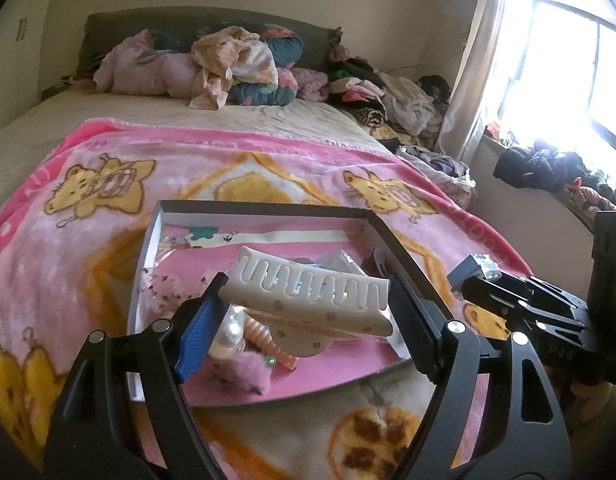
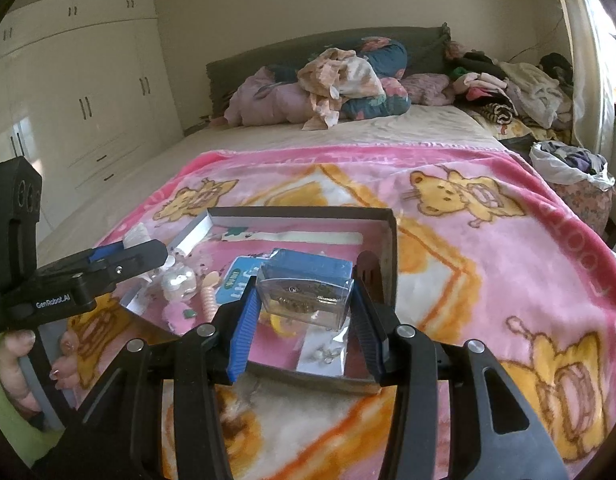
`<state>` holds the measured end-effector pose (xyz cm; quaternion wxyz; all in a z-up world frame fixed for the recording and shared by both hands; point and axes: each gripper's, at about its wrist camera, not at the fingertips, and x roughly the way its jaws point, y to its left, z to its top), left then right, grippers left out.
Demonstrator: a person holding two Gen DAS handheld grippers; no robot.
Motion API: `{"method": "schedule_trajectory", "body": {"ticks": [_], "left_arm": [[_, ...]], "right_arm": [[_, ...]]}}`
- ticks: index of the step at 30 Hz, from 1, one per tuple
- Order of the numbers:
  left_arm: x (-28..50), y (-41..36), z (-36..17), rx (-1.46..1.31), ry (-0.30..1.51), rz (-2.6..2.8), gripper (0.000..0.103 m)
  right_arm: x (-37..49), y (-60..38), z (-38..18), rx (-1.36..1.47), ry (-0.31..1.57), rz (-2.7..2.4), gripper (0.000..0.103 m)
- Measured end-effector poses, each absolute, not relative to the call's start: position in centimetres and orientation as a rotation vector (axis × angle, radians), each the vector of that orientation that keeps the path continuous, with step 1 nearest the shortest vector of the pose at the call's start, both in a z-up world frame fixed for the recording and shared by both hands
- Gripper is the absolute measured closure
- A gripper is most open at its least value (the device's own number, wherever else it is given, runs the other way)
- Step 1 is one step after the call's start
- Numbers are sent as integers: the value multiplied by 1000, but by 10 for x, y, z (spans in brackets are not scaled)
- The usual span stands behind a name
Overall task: Organize jewelry
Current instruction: 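Carry claw clip into the box with left tool while right tool carries earring box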
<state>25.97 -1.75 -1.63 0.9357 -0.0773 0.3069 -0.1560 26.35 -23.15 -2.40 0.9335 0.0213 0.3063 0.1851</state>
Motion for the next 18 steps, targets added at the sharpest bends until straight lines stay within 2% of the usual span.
{"method": "schedule_trajectory", "body": {"ticks": [18], "left_arm": [[293, -39, -31, -126, 669, -324, 33]], "right_arm": [[292, -239, -38, 42, 636, 349, 60]]}}
